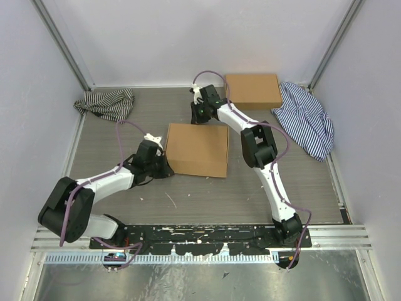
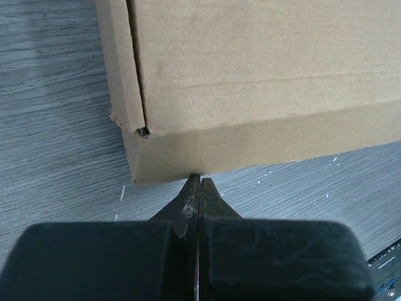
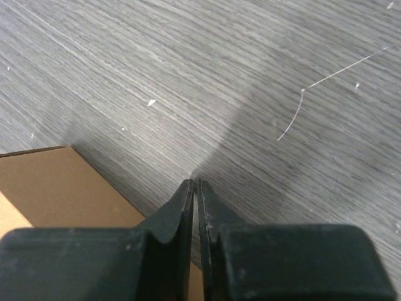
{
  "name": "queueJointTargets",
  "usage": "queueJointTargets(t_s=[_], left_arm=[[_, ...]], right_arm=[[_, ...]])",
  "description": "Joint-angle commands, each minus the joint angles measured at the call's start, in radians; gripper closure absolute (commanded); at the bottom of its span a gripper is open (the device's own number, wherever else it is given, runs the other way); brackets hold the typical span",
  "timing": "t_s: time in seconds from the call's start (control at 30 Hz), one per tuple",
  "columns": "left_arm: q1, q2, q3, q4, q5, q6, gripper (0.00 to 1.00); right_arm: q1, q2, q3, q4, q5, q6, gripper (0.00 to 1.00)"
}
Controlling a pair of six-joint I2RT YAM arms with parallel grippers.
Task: Fold the paper box
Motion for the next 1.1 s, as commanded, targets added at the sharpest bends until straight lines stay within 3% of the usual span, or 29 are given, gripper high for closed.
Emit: queueJointTargets(t_s=[0.0, 0.27, 0.43, 0.77, 1.07], left_arm=[[-0.001, 0.028, 0.005, 0.036, -0.021, -0.015, 1.00], [-0.021, -0.011, -0.024, 0.088, -0.115, -0.080, 1.00], [-0.057, -0.061, -0.049, 0.117, -0.195, -0.127, 1.00], [-0.176, -0.085, -0.061, 0.121, -0.343, -0.198, 1.00], [-0.325, -0.051, 0.007, 0.122, -0.401, -0.232, 1.00]], right_arm=[[0.004, -0.027, 0.000, -0.053, -0.095, -0.045, 0.87], [0.038, -0.083, -0.125, -0.127, -0.285, -0.110, 0.87], [0.113, -0.134, -0.189, -0.184, -0.327, -0.193, 0.87], [0.200, -0.091, -0.089, -0.349, -0.393, -0.308, 0.87], [0.205, -0.038, 0.035, -0.391, -0.381, -0.299, 0.86]])
